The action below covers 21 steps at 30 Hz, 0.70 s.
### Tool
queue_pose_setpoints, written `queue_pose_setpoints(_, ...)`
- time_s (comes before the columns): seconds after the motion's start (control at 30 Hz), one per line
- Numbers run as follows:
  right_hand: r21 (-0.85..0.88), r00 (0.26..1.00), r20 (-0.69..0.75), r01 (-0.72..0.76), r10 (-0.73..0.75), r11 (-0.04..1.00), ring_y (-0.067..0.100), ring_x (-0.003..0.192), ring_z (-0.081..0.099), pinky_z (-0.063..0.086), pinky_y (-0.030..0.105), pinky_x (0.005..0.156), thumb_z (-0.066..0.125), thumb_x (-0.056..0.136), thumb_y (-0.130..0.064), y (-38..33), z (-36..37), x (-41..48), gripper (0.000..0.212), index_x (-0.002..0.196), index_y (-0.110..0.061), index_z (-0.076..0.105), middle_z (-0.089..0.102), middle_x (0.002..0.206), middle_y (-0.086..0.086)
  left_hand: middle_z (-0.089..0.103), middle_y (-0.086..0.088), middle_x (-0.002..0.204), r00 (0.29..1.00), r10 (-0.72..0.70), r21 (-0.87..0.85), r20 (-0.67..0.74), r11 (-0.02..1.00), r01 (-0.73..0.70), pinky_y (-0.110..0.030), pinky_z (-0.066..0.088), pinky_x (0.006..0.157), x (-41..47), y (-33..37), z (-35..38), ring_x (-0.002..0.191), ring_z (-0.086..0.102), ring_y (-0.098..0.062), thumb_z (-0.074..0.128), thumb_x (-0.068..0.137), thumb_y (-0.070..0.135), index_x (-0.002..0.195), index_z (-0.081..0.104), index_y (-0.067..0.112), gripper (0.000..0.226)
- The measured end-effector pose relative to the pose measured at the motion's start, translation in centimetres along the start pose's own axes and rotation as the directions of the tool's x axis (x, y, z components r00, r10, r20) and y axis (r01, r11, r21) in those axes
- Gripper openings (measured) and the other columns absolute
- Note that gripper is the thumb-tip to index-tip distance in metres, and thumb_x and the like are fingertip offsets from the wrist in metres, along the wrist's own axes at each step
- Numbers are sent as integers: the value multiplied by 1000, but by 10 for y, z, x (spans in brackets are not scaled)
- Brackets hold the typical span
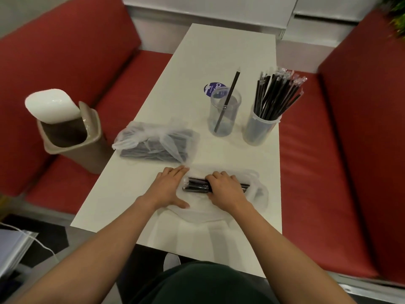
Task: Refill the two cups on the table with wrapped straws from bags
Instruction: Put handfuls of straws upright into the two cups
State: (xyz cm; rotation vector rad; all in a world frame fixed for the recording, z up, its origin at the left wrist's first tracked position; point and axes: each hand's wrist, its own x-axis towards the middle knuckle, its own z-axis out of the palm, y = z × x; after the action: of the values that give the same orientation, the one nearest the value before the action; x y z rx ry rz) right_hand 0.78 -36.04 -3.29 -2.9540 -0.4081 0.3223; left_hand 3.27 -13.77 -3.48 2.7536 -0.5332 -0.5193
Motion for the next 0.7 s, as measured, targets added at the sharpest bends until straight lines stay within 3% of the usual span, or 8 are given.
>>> queue_pose_setpoints(0.17,40,998,-9,55,-55,998,30,118,53,45,44,91,50,107,-33,8,-6,2,34,137,-18,55,58,129,3,36,8,158,992,18,-242,-122,969,-47,-32,36,114,-3,-2,-3,143,30,-13,89,67,58,151,41,28,101)
queue_pose_setpoints(0.33,13,996,-50,78,-78,997,30,103,55,34,41,77,33,112,-33,7,-15,-6,26,125,-16,49,64,115,4,38,10,153,989,-12,-333,-150,942,-39,-27,40,107,-5,-7,-4,140,39,-11,92,68,49,155,30,36,107)
queue_pose_setpoints(0.47,98,987,-149,76,-61,992,29,88,53,30,40,71,31,113,-28,8,-34,-13,21,118,-16,47,64,102,5,37,13,152,973,-37,-392,-227,918,-56,-26,36,108,-9,-1,-11,138,35,-6,88,70,56,156,26,40,108)
queue_pose_setpoints(0.6,307,972,-230,26,48,951,33,78,60,39,42,63,34,112,-32,10,-67,-14,18,114,-16,43,64,91,1,44,15,143,945,-70,-507,-318,855,-108,-26,43,108,-12,18,-19,127,46,0,76,81,62,151,39,35,83)
queue_pose_setpoints(0.7,617,932,-283,-3,225,787,20,91,65,49,40,77,37,112,-34,6,-99,-12,16,117,-21,44,71,102,-6,56,16,137,958,-48,-628,-284,764,-147,-35,49,108,-10,42,-30,122,55,3,63,89,67,139,53,31,63)
